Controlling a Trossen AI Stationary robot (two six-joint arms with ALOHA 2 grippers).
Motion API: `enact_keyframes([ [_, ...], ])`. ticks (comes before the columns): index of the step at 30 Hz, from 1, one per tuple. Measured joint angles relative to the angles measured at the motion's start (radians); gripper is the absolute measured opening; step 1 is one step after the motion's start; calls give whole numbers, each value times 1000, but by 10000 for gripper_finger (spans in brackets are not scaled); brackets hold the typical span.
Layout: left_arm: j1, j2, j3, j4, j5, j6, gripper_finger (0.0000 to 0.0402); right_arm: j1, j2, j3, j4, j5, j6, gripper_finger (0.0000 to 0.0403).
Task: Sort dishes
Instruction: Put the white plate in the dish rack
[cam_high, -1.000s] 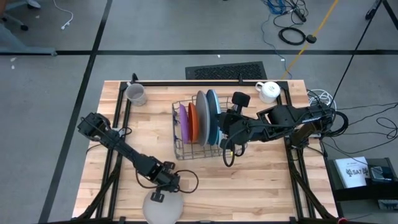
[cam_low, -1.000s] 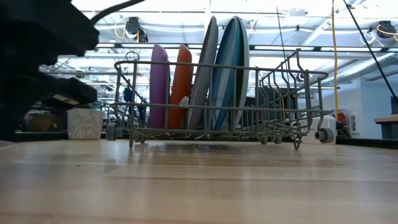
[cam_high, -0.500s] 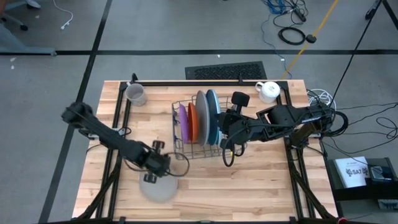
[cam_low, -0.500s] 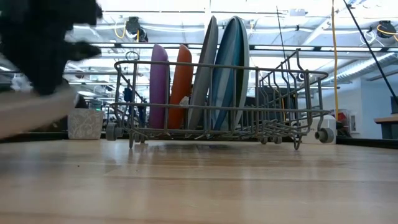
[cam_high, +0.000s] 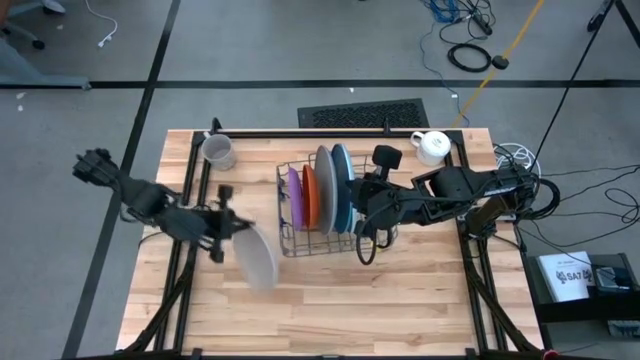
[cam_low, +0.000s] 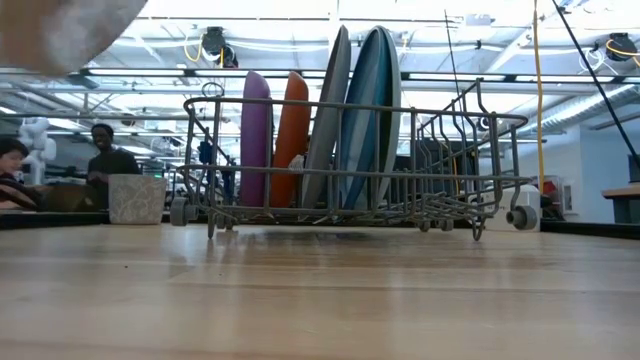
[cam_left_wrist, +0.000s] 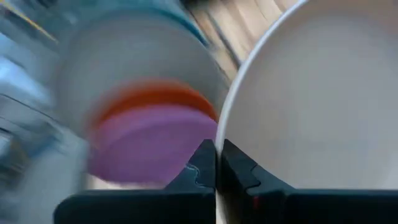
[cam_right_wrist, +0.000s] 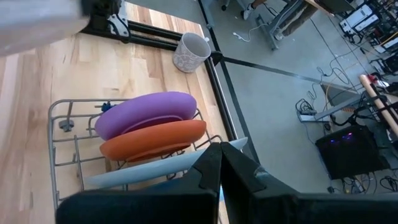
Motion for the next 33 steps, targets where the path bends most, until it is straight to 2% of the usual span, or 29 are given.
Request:
enact_keyframes([
  [2,0,-42,5,104,-87,99,0,0,0,0,1,0,-9,0],
  [6,24,-94,5,289,-188,288,0,-5,0,0,8,0,-22,0],
  [10,93,-118,3,360,-288,365,0,-8,0,0,12,0,-37,0],
  [14,200,-121,-29,386,-294,377,0,-11,0,0,30,-1,-50,0],
  [19,325,-125,-106,552,-110,395,0,-11,0,0,40,-2,-56,0],
  [22,406,-138,-147,570,-13,411,0,-11,0,0,40,-3,-52,0],
  [27,546,-210,-227,728,341,465,0,-11,0,0,40,-9,-45,0],
  [31,652,-248,-275,727,437,538,0,-11,0,0,39,-9,-45,0],
  [33,711,-259,-307,750,517,543,0,-11,0,0,40,-8,-45,0],
])
